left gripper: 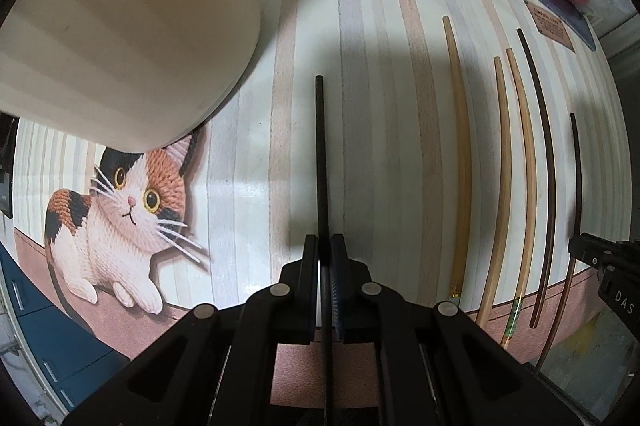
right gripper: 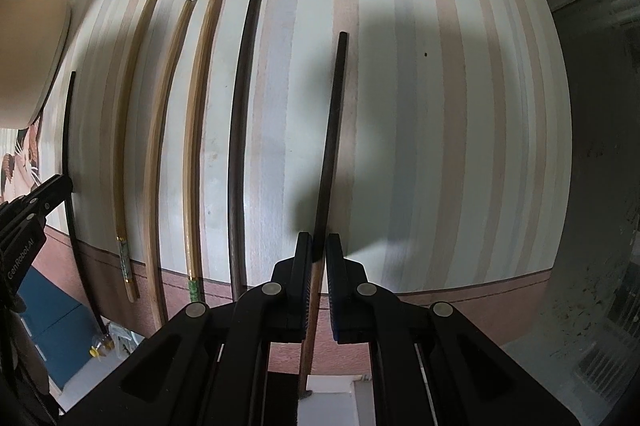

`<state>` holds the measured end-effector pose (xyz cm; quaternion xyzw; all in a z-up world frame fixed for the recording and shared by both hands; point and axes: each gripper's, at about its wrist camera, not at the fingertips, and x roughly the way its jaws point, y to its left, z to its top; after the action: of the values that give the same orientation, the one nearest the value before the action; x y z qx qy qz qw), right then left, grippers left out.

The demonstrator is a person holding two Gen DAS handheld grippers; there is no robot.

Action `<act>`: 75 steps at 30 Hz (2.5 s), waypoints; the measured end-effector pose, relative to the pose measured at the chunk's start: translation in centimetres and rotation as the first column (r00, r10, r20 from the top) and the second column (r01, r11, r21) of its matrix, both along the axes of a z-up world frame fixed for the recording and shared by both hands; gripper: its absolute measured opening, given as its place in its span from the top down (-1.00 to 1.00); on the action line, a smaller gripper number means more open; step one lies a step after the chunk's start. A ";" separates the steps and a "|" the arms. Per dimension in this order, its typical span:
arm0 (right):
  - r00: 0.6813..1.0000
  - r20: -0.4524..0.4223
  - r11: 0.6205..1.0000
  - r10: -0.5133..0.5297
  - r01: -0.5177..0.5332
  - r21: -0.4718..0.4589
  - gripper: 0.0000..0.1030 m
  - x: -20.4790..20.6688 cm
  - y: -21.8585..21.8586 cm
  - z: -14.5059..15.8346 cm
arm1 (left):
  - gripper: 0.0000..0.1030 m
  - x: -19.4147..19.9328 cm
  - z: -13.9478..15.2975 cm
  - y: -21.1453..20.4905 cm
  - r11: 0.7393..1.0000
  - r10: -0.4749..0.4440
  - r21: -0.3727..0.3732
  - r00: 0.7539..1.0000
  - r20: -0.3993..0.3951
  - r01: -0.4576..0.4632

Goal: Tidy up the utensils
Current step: 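Grasp a black chopstick with the left tool while the right grasps a dark brown one, then lift both held chopsticks upright off the counter, then carry both upright chopsticks over the beige holder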

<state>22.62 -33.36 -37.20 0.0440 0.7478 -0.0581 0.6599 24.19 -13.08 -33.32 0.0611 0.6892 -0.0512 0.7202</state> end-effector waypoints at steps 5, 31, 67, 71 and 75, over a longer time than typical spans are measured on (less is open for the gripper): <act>1.000 -0.005 1.000 -0.009 0.009 0.003 0.84 1.1 0.5 -0.8 | 0.93 0.8 -0.1 -0.4 1.000 -0.017 0.003 1.000 -0.011 0.017; 0.937 0.295 0.981 -0.189 0.171 0.087 0.89 -2.3 -1.5 7.5 | 0.94 -1.7 8.3 1.0 0.995 0.012 -0.100 0.980 0.199 0.008; 0.711 0.689 0.980 -0.139 0.001 0.197 0.89 4.0 3.8 27.5 | 0.95 2.0 32.3 5.2 0.954 0.151 -0.298 0.781 0.605 0.047; 0.663 0.738 0.970 -0.125 -0.075 0.232 0.89 6.0 6.3 31.5 | 0.95 2.6 36.0 7.5 0.948 0.183 -0.316 0.752 0.633 0.036; 0.621 0.777 0.959 -0.105 -0.145 0.245 0.89 8.5 9.4 34.4 | 0.95 3.1 38.3 10.4 0.952 0.218 -0.305 0.720 0.659 -0.009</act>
<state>31.14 -23.99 -2.76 0.1507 0.3862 0.0823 0.9063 27.34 -2.67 4.99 -0.0695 0.3626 -0.0773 0.9261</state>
